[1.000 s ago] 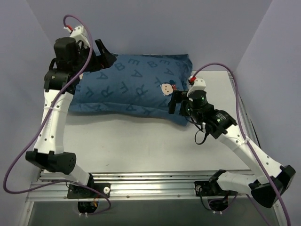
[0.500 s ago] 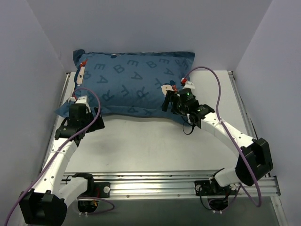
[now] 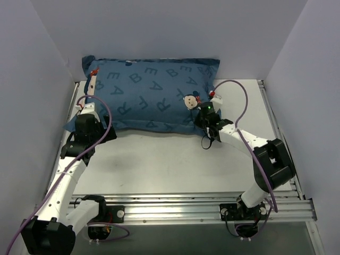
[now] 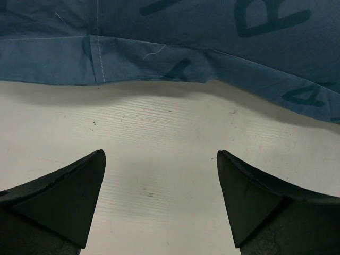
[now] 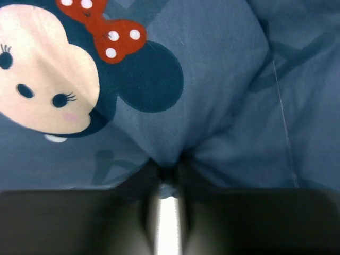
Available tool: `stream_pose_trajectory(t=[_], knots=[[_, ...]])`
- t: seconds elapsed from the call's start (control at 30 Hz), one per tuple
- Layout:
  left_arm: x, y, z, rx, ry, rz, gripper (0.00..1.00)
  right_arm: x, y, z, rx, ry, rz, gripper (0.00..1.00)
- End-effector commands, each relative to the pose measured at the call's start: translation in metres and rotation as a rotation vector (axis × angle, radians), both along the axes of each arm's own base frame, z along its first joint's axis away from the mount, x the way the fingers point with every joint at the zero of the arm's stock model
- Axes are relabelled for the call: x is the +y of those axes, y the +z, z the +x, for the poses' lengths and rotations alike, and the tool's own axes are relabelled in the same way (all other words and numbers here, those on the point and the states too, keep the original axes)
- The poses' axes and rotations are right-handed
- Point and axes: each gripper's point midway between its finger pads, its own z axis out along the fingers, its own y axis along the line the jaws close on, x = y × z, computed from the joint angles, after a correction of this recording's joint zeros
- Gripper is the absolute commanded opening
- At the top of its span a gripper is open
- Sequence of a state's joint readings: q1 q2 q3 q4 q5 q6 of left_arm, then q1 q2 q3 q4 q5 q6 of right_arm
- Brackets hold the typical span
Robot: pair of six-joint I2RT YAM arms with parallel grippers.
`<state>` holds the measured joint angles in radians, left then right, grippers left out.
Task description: Remove the pillowcase from the pillow
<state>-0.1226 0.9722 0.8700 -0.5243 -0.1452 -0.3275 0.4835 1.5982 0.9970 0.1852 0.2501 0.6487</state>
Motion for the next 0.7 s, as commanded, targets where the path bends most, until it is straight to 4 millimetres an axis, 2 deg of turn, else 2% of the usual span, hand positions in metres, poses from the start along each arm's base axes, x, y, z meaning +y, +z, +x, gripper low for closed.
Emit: stream_pose_trajectory(t=[0.0,0.03,0.1,0.13,0.17,0.23,0.27,0.3,0.33,0.37,0.4,0.43,0.47,0.5,0.53,0.57,0.6,0.63,0.67], knots=[[-0.001,0.027,0.012,-0.095,-0.012,0.001,0.94,-0.029,-0.008,0.009,0.005,-0.086,0.058,0.01],[0.000,0.027,0.012,-0.095,-0.010,0.001,0.94,-0.055,-0.009,0.013,0.014,-0.148,0.067,0.00],[0.000,0.028,0.012,-0.097,-0.012,0.000,0.94,-0.087,-0.004,0.011,0.018,-0.208,0.099,0.00],[0.000,0.028,0.012,-0.097,-0.011,-0.002,0.94,-0.122,0.001,0.015,0.007,-0.290,0.113,0.00],[-0.001,0.029,0.012,-0.100,-0.015,-0.004,0.94,-0.139,0.018,0.019,-0.029,-0.324,0.127,0.00],[-0.003,0.029,0.012,-0.101,-0.020,-0.006,0.94,-0.175,0.035,0.022,-0.054,-0.403,0.120,0.00],[-0.002,0.030,0.012,-0.106,-0.019,-0.007,0.94,-0.206,0.048,0.025,-0.079,-0.470,0.114,0.00],[-0.003,0.029,0.011,-0.103,-0.020,-0.007,0.94,-0.218,0.071,0.033,-0.107,-0.493,0.109,0.00],[-0.002,0.030,0.011,-0.106,-0.019,-0.006,0.94,-0.228,0.081,0.037,-0.118,-0.509,0.092,0.08],[-0.003,0.030,0.011,-0.106,-0.021,-0.005,0.94,-0.238,0.084,0.042,-0.111,-0.520,0.082,0.17],[-0.002,0.030,0.010,-0.107,-0.020,-0.005,0.94,-0.238,0.107,0.053,-0.137,-0.507,0.082,0.27],[-0.003,0.031,0.010,-0.109,-0.021,-0.005,0.94,-0.234,0.110,0.055,-0.121,-0.485,0.083,0.44],[-0.003,0.030,0.010,-0.109,-0.023,-0.005,0.94,-0.227,0.110,0.060,-0.108,-0.455,0.087,0.52],[-0.003,0.031,0.010,-0.113,-0.025,-0.006,0.94,-0.218,0.119,0.063,-0.118,-0.424,0.105,0.59],[-0.004,0.031,0.010,-0.113,-0.027,-0.007,0.94,-0.208,0.120,0.064,-0.120,-0.393,0.117,0.74],[-0.004,0.031,0.010,-0.113,-0.029,-0.008,0.94,-0.187,0.127,0.062,-0.131,-0.346,0.126,0.80],[-0.004,0.032,0.010,-0.114,-0.029,-0.009,0.94,-0.180,0.129,0.058,-0.135,-0.340,0.128,0.85],[-0.005,0.031,0.010,-0.113,-0.034,-0.011,0.94,-0.162,0.120,0.052,-0.115,-0.308,0.135,0.93],[-0.006,0.031,0.010,-0.114,-0.038,-0.014,0.94,-0.149,0.129,0.044,-0.138,-0.283,0.151,0.95]])
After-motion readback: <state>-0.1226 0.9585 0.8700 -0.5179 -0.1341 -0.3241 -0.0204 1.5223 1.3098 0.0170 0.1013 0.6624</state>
